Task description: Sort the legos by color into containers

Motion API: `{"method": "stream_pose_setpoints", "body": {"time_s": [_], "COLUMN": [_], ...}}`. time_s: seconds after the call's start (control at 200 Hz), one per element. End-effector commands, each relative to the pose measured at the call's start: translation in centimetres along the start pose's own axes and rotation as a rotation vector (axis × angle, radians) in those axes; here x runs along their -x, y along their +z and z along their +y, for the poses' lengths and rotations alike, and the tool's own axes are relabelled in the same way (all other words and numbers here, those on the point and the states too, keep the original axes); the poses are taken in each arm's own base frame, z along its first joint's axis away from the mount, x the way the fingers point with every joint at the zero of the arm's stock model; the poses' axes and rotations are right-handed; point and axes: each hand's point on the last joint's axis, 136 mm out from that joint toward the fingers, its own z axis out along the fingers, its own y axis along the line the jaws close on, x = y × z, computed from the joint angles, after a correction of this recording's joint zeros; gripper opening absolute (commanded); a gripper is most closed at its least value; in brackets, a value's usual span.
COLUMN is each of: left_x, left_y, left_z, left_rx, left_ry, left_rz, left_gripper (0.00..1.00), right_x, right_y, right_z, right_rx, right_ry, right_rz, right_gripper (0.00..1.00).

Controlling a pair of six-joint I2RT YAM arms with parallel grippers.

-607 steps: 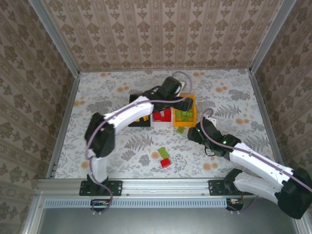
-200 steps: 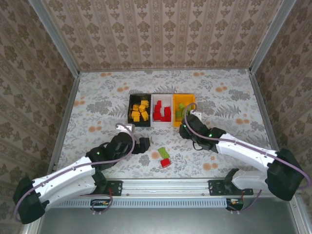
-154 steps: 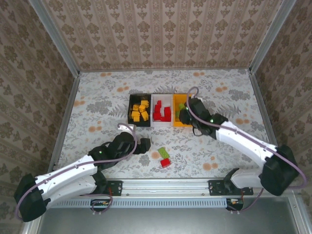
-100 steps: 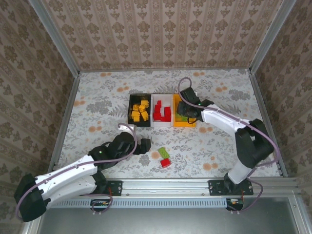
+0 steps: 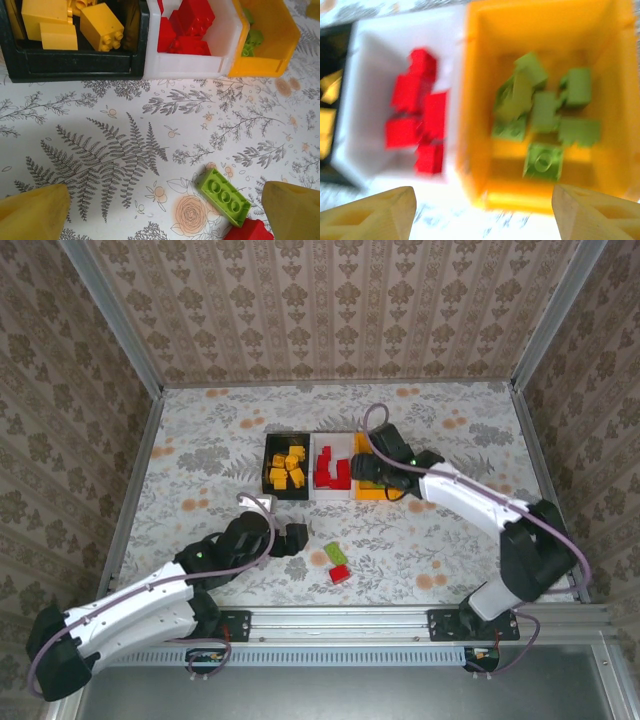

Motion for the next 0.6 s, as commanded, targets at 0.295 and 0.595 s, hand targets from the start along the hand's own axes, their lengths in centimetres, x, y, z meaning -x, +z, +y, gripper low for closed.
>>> {"method": "stream_pose_setpoints", "body": {"time_s": [0.295, 0.595], "left_x": [2.8, 2.3], "left_y": [-3.2, -3.9], "left_z": [1.8, 3.1], "left_rx": [0.085, 0.106], "left_ry": [0.020, -0.026], "left_rz": [-0.128, -0.139], "left_gripper": [1.00, 1.00], "right_x": [-16.2, -18.4], "right_y": [0.0, 2.8], "right_z": [6.5, 5.7], "right_rx": [0.079, -0.052], "right_ry": [-0.401, -0.502], "right_rz": [0.335, 0.397], "right_gripper": [0.76, 0.69]}}
